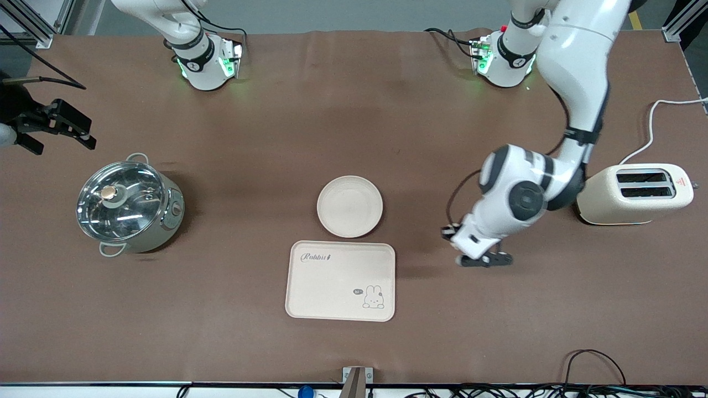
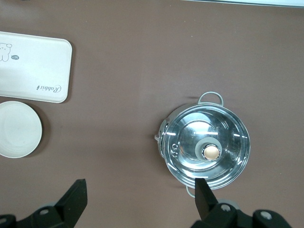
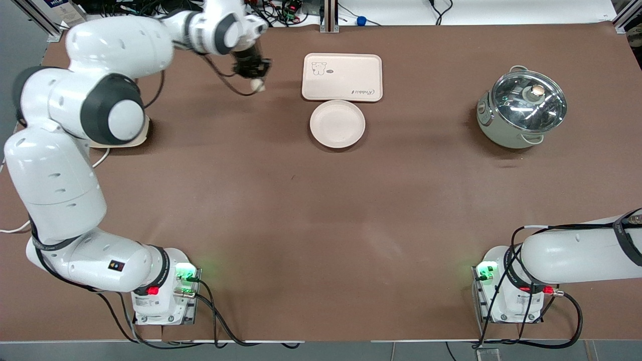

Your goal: Place bun in plate and plate on tray

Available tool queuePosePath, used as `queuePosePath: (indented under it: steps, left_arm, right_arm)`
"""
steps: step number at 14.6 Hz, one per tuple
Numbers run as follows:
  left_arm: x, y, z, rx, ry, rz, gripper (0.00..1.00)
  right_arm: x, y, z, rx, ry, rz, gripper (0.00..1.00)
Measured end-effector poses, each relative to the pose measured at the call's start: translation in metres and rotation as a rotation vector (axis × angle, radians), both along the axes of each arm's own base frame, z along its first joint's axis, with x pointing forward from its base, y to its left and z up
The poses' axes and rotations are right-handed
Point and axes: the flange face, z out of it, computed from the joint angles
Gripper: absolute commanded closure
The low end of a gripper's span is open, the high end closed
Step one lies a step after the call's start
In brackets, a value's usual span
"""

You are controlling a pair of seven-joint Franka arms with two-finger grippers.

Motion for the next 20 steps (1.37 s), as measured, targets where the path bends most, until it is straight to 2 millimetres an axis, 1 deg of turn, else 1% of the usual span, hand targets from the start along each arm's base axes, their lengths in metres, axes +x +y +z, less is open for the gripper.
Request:
queuePosePath:
  steps: [1,2,3,4,5,6,7,8,9,10,13,15,16,18,20]
  left_arm:
    - [-0.019,-0.041,0.005,0.005,0.011,0.04,0.99]
    - [-0.04,-0.076,0.001,0.013,0.023,0.074,0.98]
    - [-0.058,-0.104,-0.008,0.016,0.029,0.108,0.98]
    - [-0.071,-0.126,-0.019,0.004,0.016,0.14,0.97]
    - [-0.08,-0.144,-0.033,-0.018,-0.004,0.157,0.94]
    - [-0.089,-0.159,-0.05,-0.03,-0.013,0.16,0.77]
    - [-0.098,-0.17,-0.068,-0.032,-0.011,0.161,0.17]
    - [-0.105,-0.179,-0.083,-0.035,-0.011,0.166,0.0]
    - [-0.109,-0.185,-0.092,-0.043,-0.016,0.17,0.0]
    - [-0.11,-0.189,-0.096,-0.051,-0.022,0.171,0.0]
    - [-0.107,-0.194,-0.09,-0.064,-0.031,0.198,0.0]
    - [-0.104,-0.194,-0.086,-0.069,-0.036,0.208,0.0]
    - [-0.103,-0.193,-0.085,-0.07,-0.038,0.21,0.0]
    - [-0.103,-0.193,-0.085,-0.069,-0.036,0.216,0.0]
    - [-0.103,-0.194,-0.085,-0.069,-0.036,0.218,0.0]
  right_arm:
    - [0.0,0.0,0.0,0.0,0.001,0.0,0.0]
    - [0.001,0.001,-0.002,0.0,0.004,0.001,0.0]
    - [0.002,0.003,-0.006,0.0,0.012,0.004,0.0]
    - [0.005,0.007,-0.011,0.0,0.022,0.012,0.0]
    - [0.008,0.015,-0.018,-0.001,0.034,0.026,0.0]
    - [0.011,0.026,-0.026,-0.002,0.048,0.044,0.0]
    - [0.015,0.038,-0.035,-0.003,0.063,0.064,0.0]
    - [0.019,0.051,-0.046,0.001,0.082,0.083,0.0]
    - [0.023,0.062,-0.059,0.019,0.107,0.097,0.0]
    - [0.029,0.072,-0.075,0.051,0.136,0.105,0.0]
    - [0.053,0.085,-0.124,0.12,0.187,0.098,0.0]
    - [0.065,0.101,-0.151,0.125,0.199,0.113,0.0]
    - [0.068,0.112,-0.162,0.122,0.205,0.125,0.0]
    - [0.071,0.129,-0.178,0.118,0.211,0.146,0.0]
    - [0.073,0.135,-0.186,0.116,0.215,0.153,0.0]
